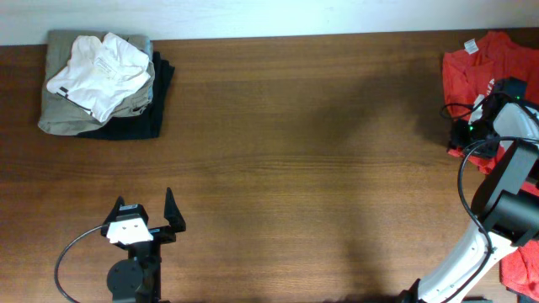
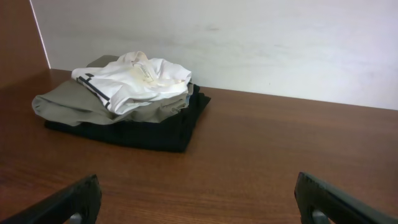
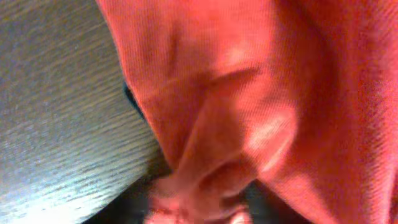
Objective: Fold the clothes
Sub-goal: 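Reach the right gripper to the orange t-shirt at the right edge and grasp it, then drag the orange t-shirt with the right gripper onto the table center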
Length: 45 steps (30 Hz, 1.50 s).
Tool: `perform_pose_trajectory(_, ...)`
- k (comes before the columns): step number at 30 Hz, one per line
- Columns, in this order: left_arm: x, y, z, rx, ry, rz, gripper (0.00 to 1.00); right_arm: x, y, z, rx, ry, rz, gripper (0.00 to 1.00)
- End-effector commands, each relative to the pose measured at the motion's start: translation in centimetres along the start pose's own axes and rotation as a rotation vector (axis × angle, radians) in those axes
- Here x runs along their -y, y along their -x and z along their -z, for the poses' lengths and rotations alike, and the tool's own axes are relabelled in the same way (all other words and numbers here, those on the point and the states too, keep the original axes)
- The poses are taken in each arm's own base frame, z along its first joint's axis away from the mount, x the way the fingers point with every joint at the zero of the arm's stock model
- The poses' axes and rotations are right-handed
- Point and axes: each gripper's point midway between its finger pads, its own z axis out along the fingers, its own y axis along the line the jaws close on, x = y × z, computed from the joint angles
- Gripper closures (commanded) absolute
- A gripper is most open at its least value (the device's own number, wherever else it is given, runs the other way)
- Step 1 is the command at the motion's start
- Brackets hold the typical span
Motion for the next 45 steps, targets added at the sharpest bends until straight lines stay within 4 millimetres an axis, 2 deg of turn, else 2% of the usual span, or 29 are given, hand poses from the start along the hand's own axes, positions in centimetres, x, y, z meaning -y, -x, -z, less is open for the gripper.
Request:
perform_pose_trajectory(1, 0.3, -0.2, 0.0, -0.001, -0.015, -0.016, 0.01, -0.6, -0.2, -1.1, -0.027, 0.026, -0.023, 0.63)
perform_pose_trajectory(5, 0.3, -0.2, 0.0, -0.001, -0.015, -0.016, 0.01, -0.4, 0.5, 0.1, -0.021, 0.02, -0.053, 0.7)
perform_pose_trajectory(10, 0.3, -0.2, 0.0, -0.001, -0.015, -0.016, 0.01, -0.3, 1.4, 1.8, -0.02, 0.02, -0.052, 0.7)
perform_pose_trajectory(12, 0.3, -0.2, 0.0, -0.001, -0.015, -0.016, 0.01, -0.4, 1.5, 2.2, -0.02, 0.026, -0.052, 0.66)
perform_pose_trajectory(20, 0.3, -0.2, 0.0, -0.001, -0.015, -0.016, 0.01, -0.5, 1.4, 2.2, -0.024, 0.028, -0.052, 0.65)
perform_pose_trajectory(23, 0.3, -0.2, 0.0, -0.001, -0.016, -0.016, 0.01, -0.5, 1.2, 2.1, -0.031, 0.029, -0.052, 0.6)
perform_pose_trajectory(29, 0.3, -0.2, 0.0, -0.001, -0.015, -0.016, 0.01, -0.9, 0.4, 0.9, -0.043, 0.045, -0.052, 0.61)
perform_pose_trajectory(30, 0.3, -0.2, 0.0, -0.001, -0.015, -0.016, 0.01, -0.9, 0.5, 1.0, -0.039, 0.049, -0.052, 0.63)
perform_pose_trajectory(35, 0.3, -0.2, 0.0, -0.001, -0.015, -0.016, 0.01, -1.0, 0.6, 1.0, -0.035, 0.051, -0.052, 0.88)
perform_pose_trajectory(40, 0.3, -0.2, 0.0, -0.001, -0.015, -0.016, 0.01, -0.9, 1.3, 1.8, -0.022, 0.05, -0.089, 0.96)
perform_pose_trajectory(42, 0.3, -0.2, 0.0, -0.001, -0.015, -0.016, 0.01, -0.8, 2.0, 2.9, -0.008, 0.049, -0.105, 0.96)
perform_pose_trajectory(45, 0.3, -0.2, 0.0, -0.001, -0.015, -0.016, 0.01, -0.7, 3.1, 5.7, 0.027, 0.048, -0.105, 0.96)
